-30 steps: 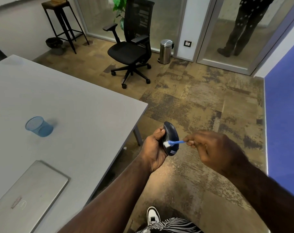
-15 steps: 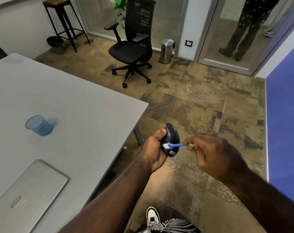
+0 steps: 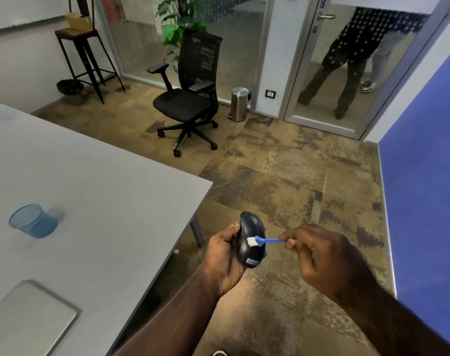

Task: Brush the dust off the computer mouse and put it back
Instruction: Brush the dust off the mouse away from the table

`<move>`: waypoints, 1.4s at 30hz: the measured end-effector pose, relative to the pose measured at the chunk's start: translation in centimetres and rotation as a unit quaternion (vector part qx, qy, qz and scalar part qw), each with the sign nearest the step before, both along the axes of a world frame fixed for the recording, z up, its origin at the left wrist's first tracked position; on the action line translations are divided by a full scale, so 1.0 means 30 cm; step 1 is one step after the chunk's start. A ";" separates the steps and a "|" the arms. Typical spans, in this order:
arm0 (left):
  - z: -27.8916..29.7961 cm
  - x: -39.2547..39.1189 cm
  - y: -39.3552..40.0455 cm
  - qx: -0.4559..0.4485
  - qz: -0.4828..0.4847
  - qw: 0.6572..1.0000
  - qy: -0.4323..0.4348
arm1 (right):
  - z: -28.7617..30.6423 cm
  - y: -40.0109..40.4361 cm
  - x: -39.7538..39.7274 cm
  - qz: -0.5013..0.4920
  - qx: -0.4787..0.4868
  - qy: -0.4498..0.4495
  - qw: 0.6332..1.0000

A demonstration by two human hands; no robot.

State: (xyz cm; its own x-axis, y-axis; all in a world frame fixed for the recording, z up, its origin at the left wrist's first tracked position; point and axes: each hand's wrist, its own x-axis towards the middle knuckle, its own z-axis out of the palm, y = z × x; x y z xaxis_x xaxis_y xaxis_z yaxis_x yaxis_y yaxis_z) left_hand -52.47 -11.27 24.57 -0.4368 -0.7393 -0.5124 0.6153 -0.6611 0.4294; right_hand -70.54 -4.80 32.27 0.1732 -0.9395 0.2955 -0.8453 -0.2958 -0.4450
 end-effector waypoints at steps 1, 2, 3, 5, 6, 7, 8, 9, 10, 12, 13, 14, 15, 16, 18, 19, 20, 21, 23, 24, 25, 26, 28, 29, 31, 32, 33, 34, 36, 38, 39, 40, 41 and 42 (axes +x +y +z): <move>-0.001 0.001 0.002 0.000 -0.008 1.000 0.005 | 0.001 -0.005 -0.006 -0.016 -0.005 -0.006 1.000; -0.001 0.001 0.004 -0.002 -0.015 1.000 0.010 | 0.002 -0.011 -0.012 -0.033 -0.011 -0.011 0.999; 0.000 0.000 0.006 -0.004 -0.021 1.000 0.018 | 0.003 -0.015 -0.017 -0.045 -0.015 -0.014 0.999; 0.006 0.002 0.009 -0.014 -0.025 0.999 0.032 | 0.005 -0.016 -0.015 -0.040 -0.017 -0.013 0.999; 0.007 0.004 0.009 -0.019 -0.026 0.999 0.033 | 0.004 -0.013 -0.009 -0.029 -0.015 -0.012 0.999; 0.008 0.005 0.008 -0.023 -0.028 0.999 0.031 | 0.003 -0.010 -0.003 -0.023 -0.012 -0.014 1.000; 0.009 0.007 0.009 -0.026 -0.029 0.999 0.029 | 0.001 -0.012 0.000 -0.027 -0.011 -0.021 0.999; 0.010 0.007 0.011 -0.027 -0.030 0.999 0.026 | 0.000 -0.017 -0.001 -0.038 -0.012 -0.030 0.999; 0.009 0.009 0.012 -0.025 -0.030 0.999 0.025 | -0.001 -0.022 -0.002 -0.048 -0.013 -0.037 0.998; 0.005 0.015 0.014 -0.018 -0.023 0.999 0.021 | -0.001 -0.030 0.002 -0.035 -0.003 -0.038 0.999; 0.001 0.020 0.013 -0.013 -0.017 1.000 0.021 | 0.001 -0.032 0.006 -0.013 0.009 -0.039 0.999; -0.002 0.026 0.011 -0.007 -0.012 1.000 0.022 | 0.003 -0.035 0.010 0.009 0.021 -0.044 0.999; -0.005 0.032 0.010 0.000 -0.006 1.000 0.023 | 0.004 -0.040 0.011 0.024 0.029 -0.051 0.998; -0.008 0.037 0.009 0.005 -0.002 1.000 0.023 | 0.004 -0.046 0.011 0.028 0.029 -0.058 0.998; -0.006 0.047 0.006 0.008 0.001 1.000 0.024 | 0.000 -0.057 0.010 0.016 0.014 -0.066 0.998; -0.004 0.049 0.005 0.008 0.003 1.000 0.028 | -0.001 -0.061 0.011 0.018 0.011 -0.066 0.998; -0.001 0.051 0.003 0.009 0.008 0.999 0.032 | -0.001 -0.062 0.015 0.033 0.014 -0.061 0.997; 0.000 0.051 0.002 0.010 0.014 0.999 0.034 | 0.000 -0.061 0.021 0.054 0.022 -0.054 0.997; 0.000 0.054 0.000 0.012 0.022 0.999 0.032 | 0.003 -0.059 0.030 0.077 0.028 -0.041 0.996; 0.000 0.055 0.000 0.012 0.020 0.999 0.031 | 0.004 -0.063 0.029 0.066 0.020 -0.041 0.997; 0.000 0.056 0.001 0.011 0.016 0.999 0.031 | 0.004 -0.070 0.026 0.041 0.005 -0.044 0.998; 0.001 0.056 0.003 0.008 0.013 0.999 0.032 | 0.005 -0.079 0.022 0.011 -0.011 -0.050 0.999; 0.004 0.054 0.005 0.002 0.008 0.999 0.033 | 0.008 -0.090 0.020 -0.022 -0.028 -0.057 0.998; 0.005 0.051 0.006 -0.002 0.005 0.999 0.033 | 0.010 -0.090 0.023 -0.016 -0.025 -0.057 0.998; 0.004 0.045 0.006 -0.008 0.000 1.000 0.024 | 0.014 -0.082 0.034 0.015 -0.010 -0.050 0.999; 0.003 0.043 0.007 -0.008 -0.001 1.000 0.019 | 0.016 -0.078 0.036 0.021 -0.007 -0.043 0.999; 0.002 0.042 0.008 -0.006 -0.001 1.000 0.015 | 0.015 -0.080 0.035 0.012 -0.007 -0.039 0.999; 0.001 0.041 0.009 -0.003 -0.002 1.000 0.014 | 0.013 -0.086 0.029 -0.010 -0.006 -0.039 0.999; -0.001 0.040 0.010 0.007 -0.002 1.000 0.013 | 0.012 -0.097 0.019 -0.049 0.000 -0.042 0.998; -0.004 0.041 0.009 0.011 0.003 1.000 0.011 | 0.013 -0.096 0.021 -0.034 0.005 -0.040 0.999; -0.005 0.043 0.009 0.010 0.007 1.000 0.009 | 0.014 -0.092 0.025 -0.015 0.004 -0.036 0.999; -0.007 0.045 0.008 0.010 0.010 1.000 0.007 | 0.014 -0.088 0.027 -0.005 0.004 -0.034 0.999; -0.009 0.047 0.010 0.012 0.011 1.000 0.007 | 0.013 -0.089 0.024 -0.011 0.007 -0.036 0.999; -0.010 0.049 0.011 0.016 0.011 1.000 0.008 | 0.010 -0.094 0.016 -0.028 0.009 -0.041 0.999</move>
